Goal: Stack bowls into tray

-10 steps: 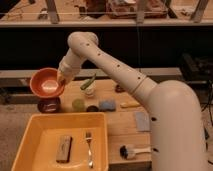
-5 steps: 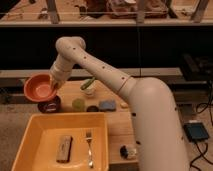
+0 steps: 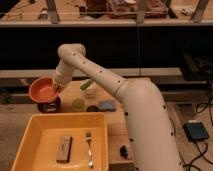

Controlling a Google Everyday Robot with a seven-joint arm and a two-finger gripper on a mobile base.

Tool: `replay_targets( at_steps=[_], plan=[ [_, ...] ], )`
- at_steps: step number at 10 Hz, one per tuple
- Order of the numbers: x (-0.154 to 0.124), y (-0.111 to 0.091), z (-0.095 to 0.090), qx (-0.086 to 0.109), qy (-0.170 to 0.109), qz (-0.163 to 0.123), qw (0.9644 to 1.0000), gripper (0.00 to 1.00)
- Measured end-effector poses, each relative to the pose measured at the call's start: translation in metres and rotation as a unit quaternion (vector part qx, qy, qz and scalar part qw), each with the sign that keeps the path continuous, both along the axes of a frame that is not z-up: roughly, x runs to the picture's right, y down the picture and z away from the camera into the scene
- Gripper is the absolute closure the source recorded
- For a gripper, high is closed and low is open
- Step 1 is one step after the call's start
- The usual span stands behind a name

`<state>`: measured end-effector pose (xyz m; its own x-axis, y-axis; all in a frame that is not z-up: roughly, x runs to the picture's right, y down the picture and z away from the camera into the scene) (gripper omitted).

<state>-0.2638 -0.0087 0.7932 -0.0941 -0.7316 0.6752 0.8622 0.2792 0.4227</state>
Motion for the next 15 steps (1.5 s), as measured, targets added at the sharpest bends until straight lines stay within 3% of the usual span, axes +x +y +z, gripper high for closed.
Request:
replay_targets(
  at_steps=[6,11,15],
  plan=[
    [-0.002,0.001,0.001,-0.003,0.001,-0.004,1.0,0.94],
    [-0.036,0.035,0.035,-0.01,-0.014,-0.037,0.9992,0.94],
    [-0.033,0.042,0.05,-0.022,-0.016,-0.041,0.9988,0.92]
  ],
)
